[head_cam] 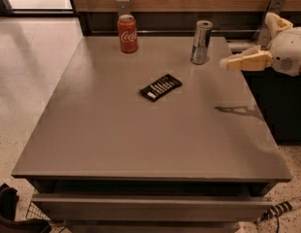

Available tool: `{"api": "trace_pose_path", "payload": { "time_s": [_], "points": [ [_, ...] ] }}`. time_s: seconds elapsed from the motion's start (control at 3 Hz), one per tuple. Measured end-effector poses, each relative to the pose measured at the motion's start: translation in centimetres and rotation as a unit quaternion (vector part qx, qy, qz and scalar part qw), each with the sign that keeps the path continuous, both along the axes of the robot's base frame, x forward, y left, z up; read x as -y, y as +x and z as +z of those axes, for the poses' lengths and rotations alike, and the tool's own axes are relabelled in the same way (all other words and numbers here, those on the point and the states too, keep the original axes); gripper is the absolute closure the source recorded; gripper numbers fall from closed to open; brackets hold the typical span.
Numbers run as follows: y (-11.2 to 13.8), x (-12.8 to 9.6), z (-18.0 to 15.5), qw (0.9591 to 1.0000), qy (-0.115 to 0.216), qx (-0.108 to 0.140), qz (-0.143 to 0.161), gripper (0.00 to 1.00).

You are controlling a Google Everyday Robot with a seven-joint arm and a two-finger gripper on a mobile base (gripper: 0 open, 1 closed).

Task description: Pick redbull can

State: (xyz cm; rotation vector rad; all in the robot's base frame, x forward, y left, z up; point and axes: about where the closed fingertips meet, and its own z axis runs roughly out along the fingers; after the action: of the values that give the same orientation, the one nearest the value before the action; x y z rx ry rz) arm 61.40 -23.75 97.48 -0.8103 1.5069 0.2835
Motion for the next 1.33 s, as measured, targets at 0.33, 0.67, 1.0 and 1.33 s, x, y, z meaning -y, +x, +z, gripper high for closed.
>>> {"api": "trace_pose_path", "payload": {
  "time_s": [0.33,0.67,1.0,1.33],
  "points": [
    [0.7,-0.2,-0.2,1.0,0.005,-0.004,-0.003,0.0],
    [3.9,0.2,-1.0,0.9993,0.033,-0.016,-0.008,0.0],
    [7.8,0.2,-1.9,0.9978,0.057,-0.032,-0.011,0.0],
    [11.0,-0.5,-3.1,0.995,0.083,-0.055,-0.004,0.0]
  ]
}}
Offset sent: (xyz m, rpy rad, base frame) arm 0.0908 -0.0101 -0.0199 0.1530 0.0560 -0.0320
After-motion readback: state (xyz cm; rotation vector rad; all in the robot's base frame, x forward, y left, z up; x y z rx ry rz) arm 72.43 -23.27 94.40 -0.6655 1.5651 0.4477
